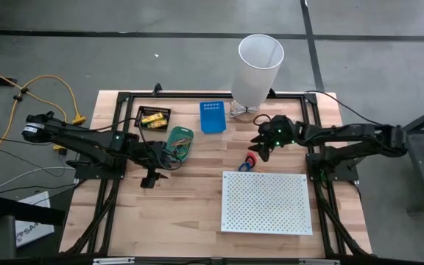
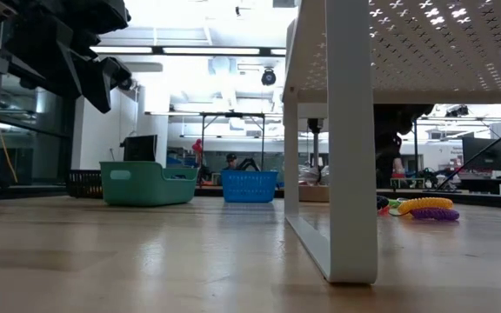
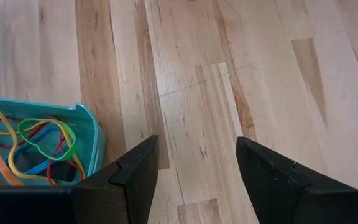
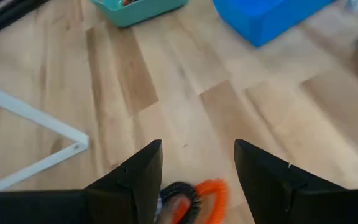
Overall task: Pick & Place Office Desk Supplies
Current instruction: Put the green spring keychain into the blue bin
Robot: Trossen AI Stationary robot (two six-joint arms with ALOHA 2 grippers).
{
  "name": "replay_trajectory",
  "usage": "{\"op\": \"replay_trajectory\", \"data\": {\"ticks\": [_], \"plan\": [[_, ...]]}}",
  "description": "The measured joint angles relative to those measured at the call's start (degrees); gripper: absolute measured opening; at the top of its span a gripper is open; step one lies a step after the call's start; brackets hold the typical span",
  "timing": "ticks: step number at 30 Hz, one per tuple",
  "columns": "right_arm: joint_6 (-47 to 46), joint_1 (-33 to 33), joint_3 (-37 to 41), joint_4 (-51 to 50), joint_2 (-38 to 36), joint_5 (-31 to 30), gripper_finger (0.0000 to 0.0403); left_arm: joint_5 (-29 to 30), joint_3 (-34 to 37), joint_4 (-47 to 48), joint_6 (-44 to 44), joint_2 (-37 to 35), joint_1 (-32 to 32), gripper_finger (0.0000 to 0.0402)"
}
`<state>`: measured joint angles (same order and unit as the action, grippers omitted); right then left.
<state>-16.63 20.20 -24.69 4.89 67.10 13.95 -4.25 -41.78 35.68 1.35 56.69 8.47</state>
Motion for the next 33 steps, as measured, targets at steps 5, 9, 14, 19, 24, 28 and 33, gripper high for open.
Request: {"op": "replay_trajectory", "data": {"ticks": [5,9,14,19,24,28,33], "plan": [[-0.5,-0.8,-2.0,-4.7,0.0,1.1,0.0188,0.0,0.0,0.0,0.0,0.0,0.0,0.0207],[-0.1,-2.3,-8.1,-17.6,0.0,-2.8,0.0188,0.0,0.0,0.0,0.0,0.0,0.0,0.0207],[-1.2,-4.9,-15.3,-28.7,0.0,-9.4,0.0188,0.0,0.0,0.0,-0.4,0.0,0.0,0.0207],[-3.5,-5.5,-19.0,-36.4,2.8,-14.6,0.0188,0.0,0.0,0.0,-0.1,0.0,0.0,0.0207],[-4.7,-3.6,-19.5,-37.8,7.7,-15.4,0.0188,0.0,0.0,0.0,0.0,0.0,0.0,0.0207],[-6.1,-2.0,-19.4,-38.0,11.9,-16.0,0.0188,0.0,0.0,0.0,0.0,0.0,0.0,0.0207],[-7.1,-1.3,-19.4,-39.3,15.2,-19.1,0.0188,0.0,0.0,0.0,-0.2,0.0,0.0,0.0207]]}}
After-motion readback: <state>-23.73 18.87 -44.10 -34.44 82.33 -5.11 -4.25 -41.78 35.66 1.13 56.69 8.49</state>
